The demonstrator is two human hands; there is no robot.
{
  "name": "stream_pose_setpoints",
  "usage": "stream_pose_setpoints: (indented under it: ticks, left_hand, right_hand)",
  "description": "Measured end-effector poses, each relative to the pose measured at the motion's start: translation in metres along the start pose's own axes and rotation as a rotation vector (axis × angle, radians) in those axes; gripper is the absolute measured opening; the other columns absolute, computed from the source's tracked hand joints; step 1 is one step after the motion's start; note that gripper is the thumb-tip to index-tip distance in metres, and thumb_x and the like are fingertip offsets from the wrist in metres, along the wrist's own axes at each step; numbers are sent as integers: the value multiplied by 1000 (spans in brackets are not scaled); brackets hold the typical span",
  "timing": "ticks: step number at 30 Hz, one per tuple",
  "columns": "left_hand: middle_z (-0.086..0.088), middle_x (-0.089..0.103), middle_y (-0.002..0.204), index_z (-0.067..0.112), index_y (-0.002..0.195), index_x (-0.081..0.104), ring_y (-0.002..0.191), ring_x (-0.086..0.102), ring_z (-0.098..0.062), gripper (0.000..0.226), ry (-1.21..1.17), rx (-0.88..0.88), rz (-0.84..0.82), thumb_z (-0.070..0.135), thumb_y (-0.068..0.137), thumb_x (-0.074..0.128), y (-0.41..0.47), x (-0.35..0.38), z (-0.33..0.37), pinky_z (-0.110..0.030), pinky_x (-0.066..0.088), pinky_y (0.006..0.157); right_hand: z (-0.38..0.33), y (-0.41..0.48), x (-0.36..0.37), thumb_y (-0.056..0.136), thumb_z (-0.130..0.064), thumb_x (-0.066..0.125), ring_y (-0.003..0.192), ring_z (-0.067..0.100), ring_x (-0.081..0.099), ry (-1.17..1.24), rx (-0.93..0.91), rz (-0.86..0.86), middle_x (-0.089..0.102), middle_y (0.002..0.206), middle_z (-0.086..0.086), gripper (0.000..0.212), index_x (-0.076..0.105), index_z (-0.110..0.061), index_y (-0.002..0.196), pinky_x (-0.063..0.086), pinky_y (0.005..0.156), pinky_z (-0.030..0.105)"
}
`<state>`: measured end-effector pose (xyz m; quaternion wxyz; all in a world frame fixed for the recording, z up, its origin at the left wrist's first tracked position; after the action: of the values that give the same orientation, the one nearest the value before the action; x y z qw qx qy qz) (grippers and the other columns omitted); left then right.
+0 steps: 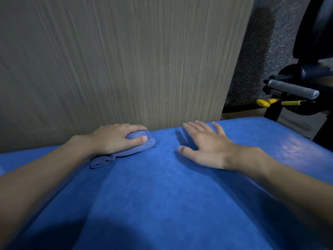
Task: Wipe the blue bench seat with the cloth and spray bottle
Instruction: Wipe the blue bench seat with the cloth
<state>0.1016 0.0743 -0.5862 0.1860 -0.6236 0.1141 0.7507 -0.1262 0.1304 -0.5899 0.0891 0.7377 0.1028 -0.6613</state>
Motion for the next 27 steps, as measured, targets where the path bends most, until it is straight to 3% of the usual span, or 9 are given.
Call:
stream_pose_setpoints:
  ticks: [3, 5, 9, 18, 23, 27]
  left_hand:
    - [27, 53, 128, 56, 127, 41, 121, 51, -8, 61, 27, -2, 23, 84, 75, 23, 13, 1, 14, -42, 39, 101]
    - [21, 55, 133, 50, 130, 43, 123, 52, -13, 60, 41, 6, 38, 80, 80, 26, 22, 4, 27, -41, 39, 101]
    - [19, 54, 135, 55, 131, 40, 125, 50, -13, 51, 36, 16, 24, 77, 87, 31, 19, 5, 22, -40, 37, 99]
    - [24, 52, 127, 70, 121, 29, 122, 48, -8, 56, 20, 1, 2, 89, 69, 17, -27, -4, -48, -38, 34, 103]
    - [15, 58, 131, 50, 129, 46, 123, 53, -17, 51, 67, -32, 74, 75, 87, 30, -12, -5, -28, -38, 39, 98]
    - [11, 59, 132, 49, 129, 46, 122, 54, -19, 51, 50, -5, 87, 74, 88, 29, -1, -1, -12, -39, 39, 94]
  right_hand:
    - [-25, 1, 12, 87, -75, 24, 149, 11, -3, 79, -41, -36, 3, 164, -5, 90, 3, -20, 155, -2, 120, 48]
    - [-28, 2, 22, 84, -79, 19, 149, 10, -7, 30, -48, -50, 0, 164, -5, 94, 1, -20, 155, -3, 120, 48]
    - [-25, 3, 24, 81, -81, 16, 148, 8, -9, 20, -24, -44, -2, 164, -7, 96, 1, -22, 155, -5, 120, 47]
    - [-66, 8, 15, 91, -68, 30, 149, 10, -3, 53, -21, -6, 5, 163, -5, 84, 4, -20, 155, -3, 119, 49]
    - [-93, 12, 29, 85, -78, 20, 148, 4, -4, 68, -55, -28, 5, 163, -9, 92, 3, -21, 155, -3, 120, 46]
    - [-93, 12, 28, 84, -79, 23, 147, 1, -4, 80, -26, -30, 5, 163, -11, 95, -1, -20, 155, -4, 120, 43]
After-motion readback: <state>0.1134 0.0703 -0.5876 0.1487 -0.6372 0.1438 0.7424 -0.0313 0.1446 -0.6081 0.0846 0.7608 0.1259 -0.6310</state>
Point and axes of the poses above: each hand's wrist, its own y-axis towards the middle knuckle, its own x-axis out of the palm, z = x × y, the point moved 6 cm from there along y, towards the middle knuckle
